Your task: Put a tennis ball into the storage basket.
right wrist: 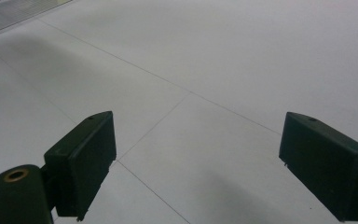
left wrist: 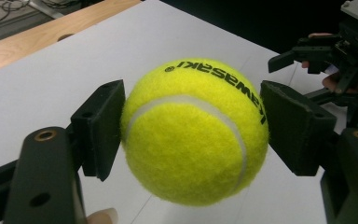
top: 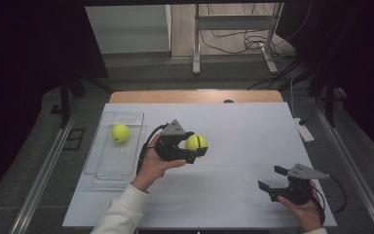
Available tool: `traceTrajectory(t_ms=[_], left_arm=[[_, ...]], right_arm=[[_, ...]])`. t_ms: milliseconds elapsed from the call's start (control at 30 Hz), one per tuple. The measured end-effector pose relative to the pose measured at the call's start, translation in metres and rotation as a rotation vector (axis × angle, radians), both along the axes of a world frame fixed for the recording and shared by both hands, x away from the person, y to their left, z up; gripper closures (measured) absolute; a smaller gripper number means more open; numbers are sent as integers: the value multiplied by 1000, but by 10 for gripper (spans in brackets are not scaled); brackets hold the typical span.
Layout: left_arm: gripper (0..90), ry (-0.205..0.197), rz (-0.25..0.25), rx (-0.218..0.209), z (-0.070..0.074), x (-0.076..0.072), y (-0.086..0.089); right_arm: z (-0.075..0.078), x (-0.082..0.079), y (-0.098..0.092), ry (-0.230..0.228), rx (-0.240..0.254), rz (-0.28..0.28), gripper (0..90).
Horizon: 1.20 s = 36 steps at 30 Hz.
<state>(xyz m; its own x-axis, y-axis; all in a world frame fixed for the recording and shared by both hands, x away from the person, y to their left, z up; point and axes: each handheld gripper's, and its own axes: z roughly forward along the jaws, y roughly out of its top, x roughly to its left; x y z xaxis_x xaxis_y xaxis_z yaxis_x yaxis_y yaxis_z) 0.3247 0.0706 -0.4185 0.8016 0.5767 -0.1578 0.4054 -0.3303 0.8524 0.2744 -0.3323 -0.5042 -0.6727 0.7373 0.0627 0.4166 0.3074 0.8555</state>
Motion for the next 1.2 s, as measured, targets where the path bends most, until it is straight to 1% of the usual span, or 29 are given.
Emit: traceTrajectory(t_ms=[600, 800, 1200], left_arm=[[266, -14, 72, -9, 5, 4, 25], [266, -20, 93, -12, 8, 5, 35], [266, -26, 131, -21, 11, 6, 49]], right_arm=[[0, 0, 0, -4, 3, 1, 117], [0, 0, 0, -3, 4, 0, 117], [0, 0, 0, -4, 4, 1, 117]])
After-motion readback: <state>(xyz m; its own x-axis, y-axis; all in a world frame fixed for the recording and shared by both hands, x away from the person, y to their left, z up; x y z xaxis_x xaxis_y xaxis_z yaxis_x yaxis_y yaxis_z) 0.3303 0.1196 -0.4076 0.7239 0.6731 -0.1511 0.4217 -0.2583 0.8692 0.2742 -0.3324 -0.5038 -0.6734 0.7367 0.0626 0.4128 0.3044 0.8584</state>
